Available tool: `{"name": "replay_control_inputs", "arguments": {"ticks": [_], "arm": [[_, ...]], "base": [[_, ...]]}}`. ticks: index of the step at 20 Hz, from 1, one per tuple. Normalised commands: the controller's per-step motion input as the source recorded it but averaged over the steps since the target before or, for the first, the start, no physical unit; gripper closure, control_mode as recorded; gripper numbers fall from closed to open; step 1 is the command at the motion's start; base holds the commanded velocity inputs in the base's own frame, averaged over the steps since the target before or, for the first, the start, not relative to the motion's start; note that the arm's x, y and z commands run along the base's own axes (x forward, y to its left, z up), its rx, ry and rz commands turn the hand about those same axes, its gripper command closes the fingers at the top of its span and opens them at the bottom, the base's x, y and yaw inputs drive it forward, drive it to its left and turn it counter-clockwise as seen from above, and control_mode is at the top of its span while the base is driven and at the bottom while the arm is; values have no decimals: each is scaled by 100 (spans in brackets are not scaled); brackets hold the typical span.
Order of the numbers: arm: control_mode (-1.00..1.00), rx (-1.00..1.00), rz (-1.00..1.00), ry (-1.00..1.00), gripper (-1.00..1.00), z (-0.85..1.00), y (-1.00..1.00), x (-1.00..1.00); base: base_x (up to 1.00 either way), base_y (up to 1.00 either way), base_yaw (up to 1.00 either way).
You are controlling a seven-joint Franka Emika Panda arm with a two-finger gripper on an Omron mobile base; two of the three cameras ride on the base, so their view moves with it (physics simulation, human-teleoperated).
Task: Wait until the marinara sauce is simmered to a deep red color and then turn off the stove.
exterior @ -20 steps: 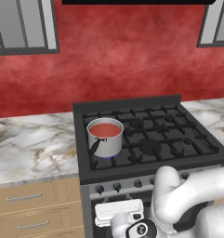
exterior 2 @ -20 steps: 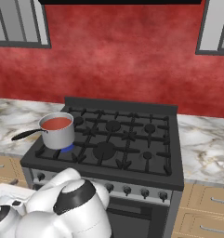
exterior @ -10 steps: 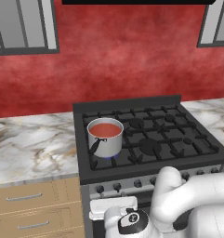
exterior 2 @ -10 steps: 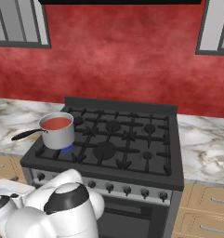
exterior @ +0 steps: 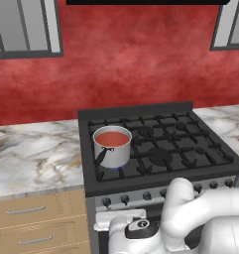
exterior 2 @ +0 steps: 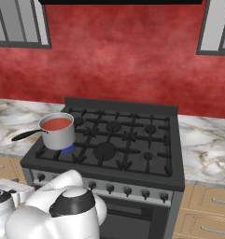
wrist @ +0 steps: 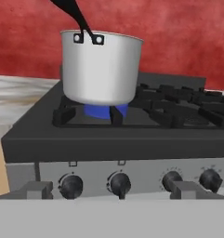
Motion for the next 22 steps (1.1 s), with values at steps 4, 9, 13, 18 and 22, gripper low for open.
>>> {"name": "replay_control_inputs", "arguments": {"ticks": [4, 9, 13, 18, 22], "arm": [[-100, 0, 0, 9, -100, 0, -27, 9], [-100, 0, 0, 4, -100, 0, -32, 15], [-100, 0, 0, 0, -100, 0, -11, 23], [-100, 0, 0, 0, -100, 0, 0, 22], [-100, 0, 0, 0, -100, -11, -1, 19]], "base": [[0, 0, 0], [0, 0, 0], [0, 0, 0], [0, 0, 0], [0, 0, 0]]}}
